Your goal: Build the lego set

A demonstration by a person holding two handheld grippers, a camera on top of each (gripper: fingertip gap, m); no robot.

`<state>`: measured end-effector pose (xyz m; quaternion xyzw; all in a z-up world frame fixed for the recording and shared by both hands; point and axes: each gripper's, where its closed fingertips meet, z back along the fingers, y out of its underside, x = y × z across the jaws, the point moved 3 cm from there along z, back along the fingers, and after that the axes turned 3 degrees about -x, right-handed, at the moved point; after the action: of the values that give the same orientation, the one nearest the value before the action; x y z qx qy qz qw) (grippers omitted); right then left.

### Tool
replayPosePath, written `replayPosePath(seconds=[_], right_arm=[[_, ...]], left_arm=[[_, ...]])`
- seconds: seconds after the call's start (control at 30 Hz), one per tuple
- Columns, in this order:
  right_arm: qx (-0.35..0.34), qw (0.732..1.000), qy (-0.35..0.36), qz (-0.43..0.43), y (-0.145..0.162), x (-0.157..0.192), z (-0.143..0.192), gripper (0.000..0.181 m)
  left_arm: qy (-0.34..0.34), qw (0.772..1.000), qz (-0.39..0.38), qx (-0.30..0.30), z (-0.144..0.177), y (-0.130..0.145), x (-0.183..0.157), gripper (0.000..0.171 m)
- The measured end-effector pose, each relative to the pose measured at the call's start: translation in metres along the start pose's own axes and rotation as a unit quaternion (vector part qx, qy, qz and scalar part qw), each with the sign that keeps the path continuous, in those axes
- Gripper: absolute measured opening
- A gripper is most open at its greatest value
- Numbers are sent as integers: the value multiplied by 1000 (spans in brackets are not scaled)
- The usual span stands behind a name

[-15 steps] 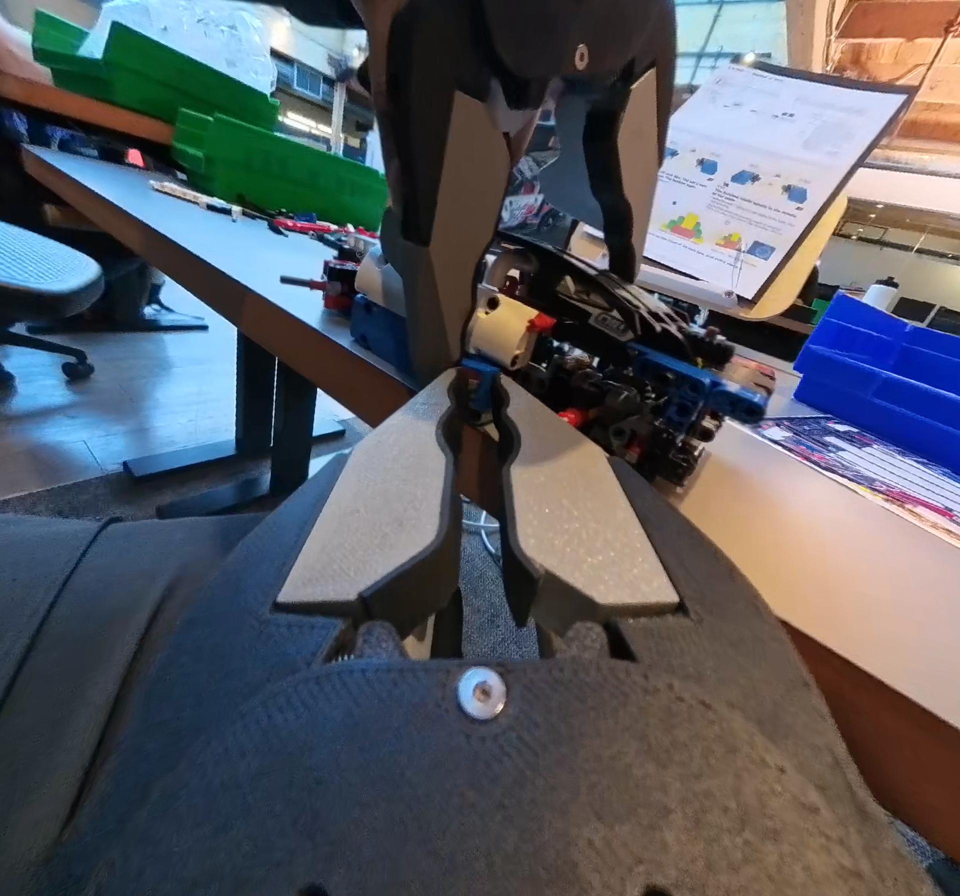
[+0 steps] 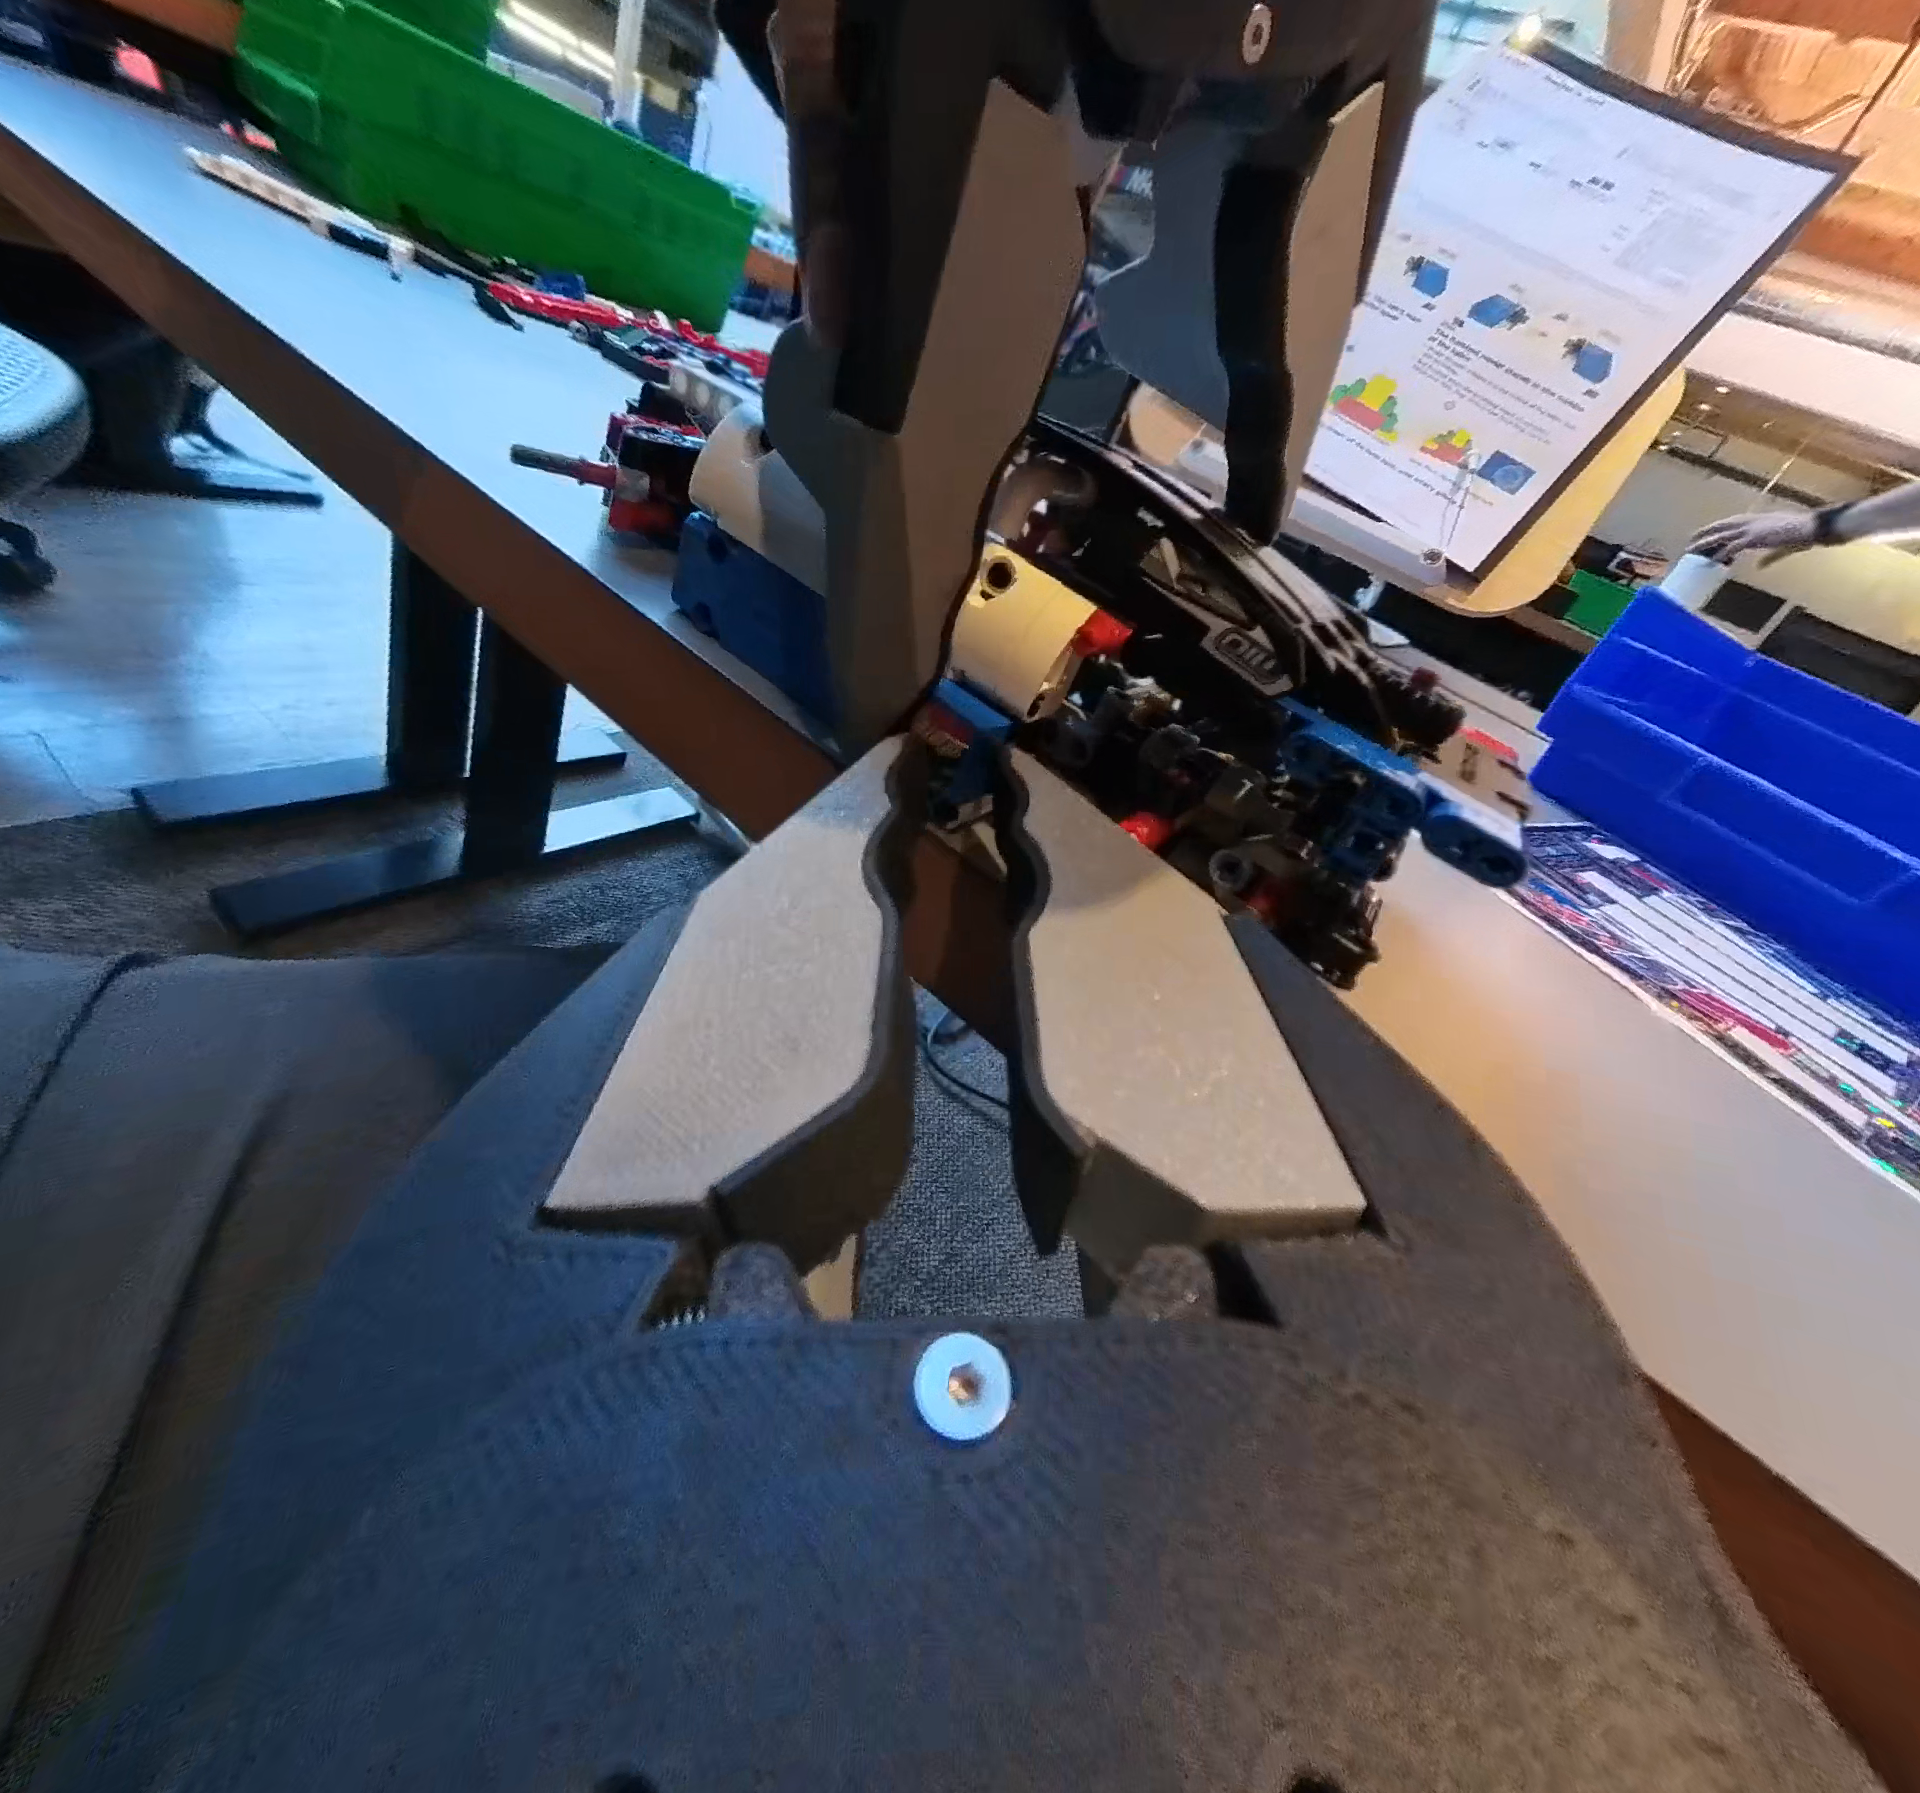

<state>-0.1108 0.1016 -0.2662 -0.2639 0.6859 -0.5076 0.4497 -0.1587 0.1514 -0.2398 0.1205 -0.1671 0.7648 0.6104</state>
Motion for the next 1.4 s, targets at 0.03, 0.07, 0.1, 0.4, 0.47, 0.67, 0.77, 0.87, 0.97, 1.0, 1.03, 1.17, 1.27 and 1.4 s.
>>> replayPosePath(seconds=[0.03,0.07,0.1,0.4,0.47,0.67,0.77,0.87,0.97,1.0,1.03,1.17,1.27,1.4], right_arm=[[2,1000,0,0,0,0,0,11],[4,1000,-3,-4,0,0,0,11],[5,1000,-9,-9,-1,0,0,10],[19,997,-35,-59,-6,-3,-4,9],[19,996,-33,-78,-6,-3,-5,9],[-4,991,-20,-130,-5,-5,-4,8],[-9,990,-22,-137,-5,-6,-4,7],[-9,989,-33,-144,-4,-6,-6,7],[-2,988,-34,-148,-4,-6,-7,8],[0,990,-29,-141,-5,-6,-7,8],[-1,990,-23,-136,-5,-6,-7,8],[0,986,-31,-166,-5,-7,-9,9],[-4,986,-36,-166,-4,-7,-9,9],[-16,984,-44,-173,-4,-8,-6,3]], left_arm=[[-2,1000,0,2,0,0,0,120],[-4,1000,-2,3,0,0,0,120],[-7,1000,-6,5,-1,1,0,121],[-11,1000,-12,5,-1,4,1,120],[-12,1000,-4,5,-1,5,2,121],[-7,1000,7,-3,-1,5,2,119],[-1,1000,11,-7,-1,5,3,119],[-8,1000,8,-2,-1,7,4,119],[-7,1000,8,-5,-1,7,4,118],[-7,1000,8,-6,-1,7,4,118],[-8,1000,8,-6,-2,7,4,118],[-15,1000,9,-5,-2,7,4,117],[-15,1000,11,-4,-2,8,5,117],[-10,1000,12,0,-2,8,5,118]])
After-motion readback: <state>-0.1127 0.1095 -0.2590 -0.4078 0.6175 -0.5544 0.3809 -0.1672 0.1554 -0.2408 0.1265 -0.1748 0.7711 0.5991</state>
